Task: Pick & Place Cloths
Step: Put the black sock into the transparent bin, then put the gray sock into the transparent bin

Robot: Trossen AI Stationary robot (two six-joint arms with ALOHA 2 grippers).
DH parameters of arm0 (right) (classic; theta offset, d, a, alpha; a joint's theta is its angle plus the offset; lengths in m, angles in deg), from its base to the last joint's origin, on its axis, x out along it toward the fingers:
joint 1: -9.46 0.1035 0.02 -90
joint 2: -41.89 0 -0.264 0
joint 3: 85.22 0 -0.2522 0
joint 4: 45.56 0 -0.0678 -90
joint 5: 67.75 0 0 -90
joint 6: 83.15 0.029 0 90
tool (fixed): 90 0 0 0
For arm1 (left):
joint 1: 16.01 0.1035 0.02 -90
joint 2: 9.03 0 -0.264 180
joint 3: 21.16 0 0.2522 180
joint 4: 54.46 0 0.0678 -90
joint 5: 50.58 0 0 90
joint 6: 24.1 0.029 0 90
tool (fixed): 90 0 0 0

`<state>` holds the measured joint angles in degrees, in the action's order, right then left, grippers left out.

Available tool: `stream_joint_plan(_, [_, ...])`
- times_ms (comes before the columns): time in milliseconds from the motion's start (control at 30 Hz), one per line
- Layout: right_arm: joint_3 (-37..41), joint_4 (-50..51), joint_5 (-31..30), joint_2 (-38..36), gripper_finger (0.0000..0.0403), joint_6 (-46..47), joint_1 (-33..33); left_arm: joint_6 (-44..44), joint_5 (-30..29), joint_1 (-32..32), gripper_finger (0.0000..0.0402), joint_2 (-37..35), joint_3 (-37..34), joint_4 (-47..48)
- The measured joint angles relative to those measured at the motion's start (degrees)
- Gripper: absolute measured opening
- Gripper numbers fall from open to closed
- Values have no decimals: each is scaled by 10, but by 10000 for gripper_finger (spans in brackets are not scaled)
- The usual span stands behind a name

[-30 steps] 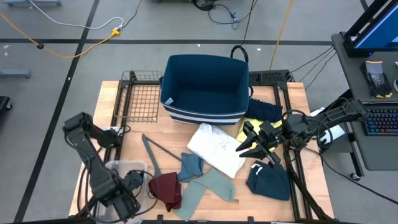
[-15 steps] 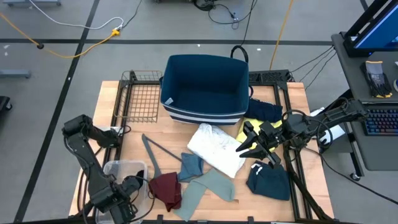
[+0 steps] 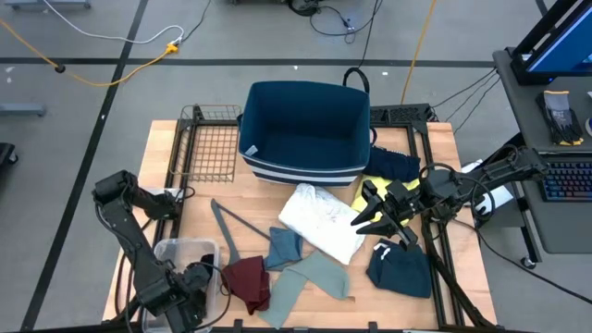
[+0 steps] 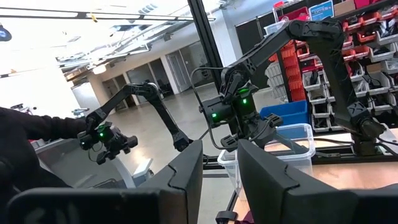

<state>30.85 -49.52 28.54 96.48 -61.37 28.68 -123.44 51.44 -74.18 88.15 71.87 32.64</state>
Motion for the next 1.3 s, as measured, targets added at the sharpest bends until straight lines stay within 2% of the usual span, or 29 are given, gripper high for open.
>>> stream_joint_plan(133, [0,0,0,0,98,0,0,29,25,2,190,-8,0,0])
stream_joint_plan(267, [0,-1,0,5,95,28,0,28,29,4,211,-38,5,1])
stream_joint_plan(467, [0,-8,2,19,95,45,0,-17,-30,0,214,-111,8,2])
stream_joint_plan(667, [0,-13,39,27,99,45,0,-54,-93,-1,214,-171,8,2])
stream_joint_plan(767, [0,-13,51,29,98,39,0,-54,-174,-1,214,-189,8,0])
stream_joint_plan(867, [0,-13,59,30,94,29,3,-32,-283,-1,214,-200,8,-5])
stream_joint_plan(1133, [0,-12,53,39,91,-28,46,122,-621,-1,214,-202,9,-35])
stream_joint_plan(1233, [0,-9,26,47,91,-40,72,160,-702,-1,214,-202,9,-41])
stream_joint_plan(1300, [0,-9,6,54,91,-47,88,172,-727,-2,214,-202,9,-42])
